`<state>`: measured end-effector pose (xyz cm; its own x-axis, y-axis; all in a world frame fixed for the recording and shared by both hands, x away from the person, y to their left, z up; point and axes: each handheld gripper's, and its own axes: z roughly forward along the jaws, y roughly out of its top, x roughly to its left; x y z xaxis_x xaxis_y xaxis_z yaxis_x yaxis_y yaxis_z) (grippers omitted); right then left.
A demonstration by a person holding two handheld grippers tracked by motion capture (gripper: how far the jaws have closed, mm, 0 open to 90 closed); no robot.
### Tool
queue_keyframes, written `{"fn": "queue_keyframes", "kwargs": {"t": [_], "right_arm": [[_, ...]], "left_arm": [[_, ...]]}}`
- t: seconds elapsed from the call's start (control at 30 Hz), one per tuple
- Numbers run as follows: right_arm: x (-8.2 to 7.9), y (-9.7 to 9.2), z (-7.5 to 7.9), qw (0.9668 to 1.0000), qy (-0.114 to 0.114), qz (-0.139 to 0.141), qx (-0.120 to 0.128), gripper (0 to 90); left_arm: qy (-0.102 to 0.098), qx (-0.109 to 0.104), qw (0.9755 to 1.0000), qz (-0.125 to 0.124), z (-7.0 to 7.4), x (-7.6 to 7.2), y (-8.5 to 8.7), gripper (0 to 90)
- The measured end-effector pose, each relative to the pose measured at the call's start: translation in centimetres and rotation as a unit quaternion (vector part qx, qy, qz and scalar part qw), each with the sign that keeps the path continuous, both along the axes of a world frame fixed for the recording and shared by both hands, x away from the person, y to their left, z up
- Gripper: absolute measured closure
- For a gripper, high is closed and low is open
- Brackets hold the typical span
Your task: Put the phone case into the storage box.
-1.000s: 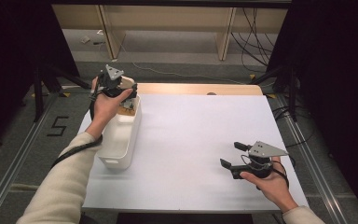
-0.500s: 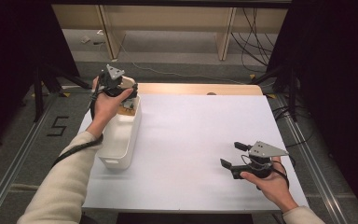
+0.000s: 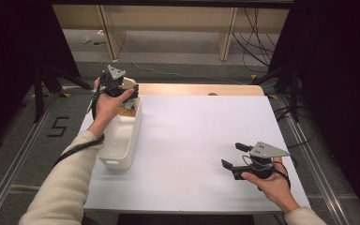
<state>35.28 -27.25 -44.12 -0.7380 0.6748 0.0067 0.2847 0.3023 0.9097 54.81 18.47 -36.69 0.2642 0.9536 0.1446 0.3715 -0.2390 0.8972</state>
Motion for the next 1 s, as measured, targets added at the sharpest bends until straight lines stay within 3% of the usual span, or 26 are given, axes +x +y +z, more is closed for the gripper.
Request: {"fn": "queue_keyframes", "kwargs": {"t": [1.0], "right_arm": [[0.0,0.0,-0.1,1.0000,0.002,0.001,0.000,16.1]], "left_arm": [[0.018,0.004,0.9998,-0.005,-0.8,1.1,-0.2,10.9]]}}
